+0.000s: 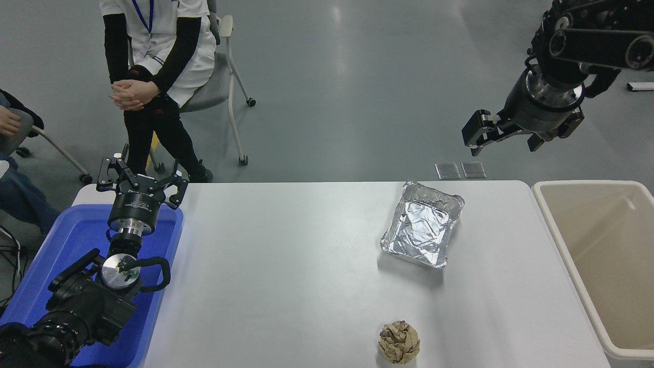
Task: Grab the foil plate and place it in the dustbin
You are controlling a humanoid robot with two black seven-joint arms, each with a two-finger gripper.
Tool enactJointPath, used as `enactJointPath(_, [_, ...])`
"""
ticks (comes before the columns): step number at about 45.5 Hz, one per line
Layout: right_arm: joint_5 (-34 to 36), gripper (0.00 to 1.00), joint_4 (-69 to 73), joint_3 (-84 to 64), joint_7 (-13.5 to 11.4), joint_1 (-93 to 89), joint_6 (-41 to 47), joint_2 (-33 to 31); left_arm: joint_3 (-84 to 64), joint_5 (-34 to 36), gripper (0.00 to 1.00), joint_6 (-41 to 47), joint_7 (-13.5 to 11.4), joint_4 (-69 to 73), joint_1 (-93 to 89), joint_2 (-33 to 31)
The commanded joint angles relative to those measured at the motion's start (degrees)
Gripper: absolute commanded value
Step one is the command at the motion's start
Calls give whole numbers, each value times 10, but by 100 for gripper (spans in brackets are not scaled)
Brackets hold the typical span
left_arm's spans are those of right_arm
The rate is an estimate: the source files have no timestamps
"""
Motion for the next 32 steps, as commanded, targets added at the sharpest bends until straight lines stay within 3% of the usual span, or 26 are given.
enactJointPath(1, [0, 100, 0, 0, 0, 1, 0, -1, 0, 0, 99, 2, 0, 0, 0, 0])
enactJointPath(32, [0, 100, 0, 1, 0, 1, 0, -1, 0, 0, 99, 1, 0, 0, 0, 0])
